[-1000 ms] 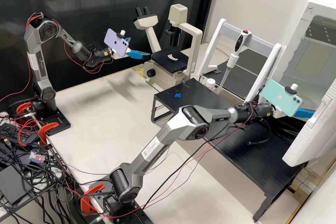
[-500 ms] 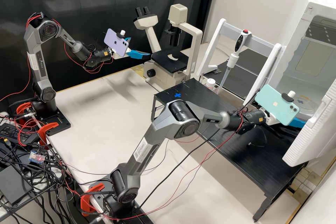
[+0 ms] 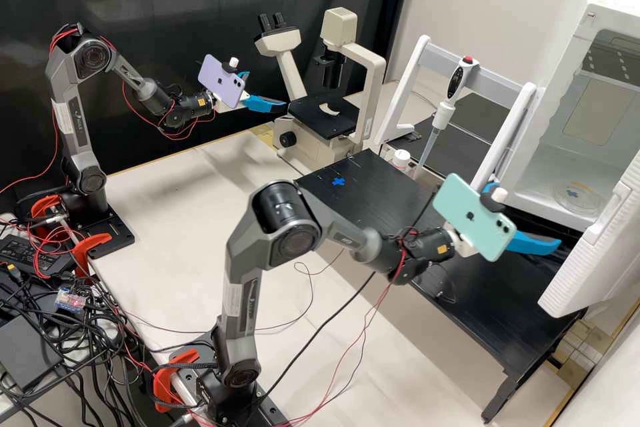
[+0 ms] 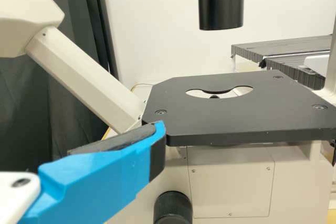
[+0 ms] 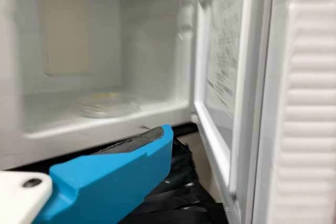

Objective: Move the petri dish to the incubator

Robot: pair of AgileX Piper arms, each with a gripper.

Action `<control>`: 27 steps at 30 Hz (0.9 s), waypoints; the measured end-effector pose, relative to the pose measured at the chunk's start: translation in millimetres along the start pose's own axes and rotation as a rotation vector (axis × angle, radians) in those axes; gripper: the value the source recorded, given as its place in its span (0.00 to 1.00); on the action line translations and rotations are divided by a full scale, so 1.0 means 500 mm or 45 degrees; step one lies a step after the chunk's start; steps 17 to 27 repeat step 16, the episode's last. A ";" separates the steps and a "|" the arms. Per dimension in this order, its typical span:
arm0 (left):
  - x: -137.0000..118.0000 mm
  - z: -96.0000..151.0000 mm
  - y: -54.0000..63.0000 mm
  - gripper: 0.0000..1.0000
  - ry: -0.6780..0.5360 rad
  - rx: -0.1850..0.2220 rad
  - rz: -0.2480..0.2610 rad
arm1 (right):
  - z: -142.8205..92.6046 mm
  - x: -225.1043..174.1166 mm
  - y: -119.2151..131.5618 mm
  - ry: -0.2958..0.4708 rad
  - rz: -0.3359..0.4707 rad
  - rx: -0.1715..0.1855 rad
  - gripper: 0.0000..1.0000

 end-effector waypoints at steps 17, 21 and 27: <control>0.000 0.000 0.000 1.00 0.000 0.000 0.000 | -0.089 -0.302 -0.045 0.313 0.076 0.132 1.00; 0.000 0.000 0.000 1.00 0.000 0.000 0.000 | -0.089 -0.302 -0.045 0.313 0.076 0.132 1.00; 0.000 0.000 0.000 1.00 0.000 0.000 0.000 | -0.089 -0.302 -0.045 0.313 0.076 0.132 1.00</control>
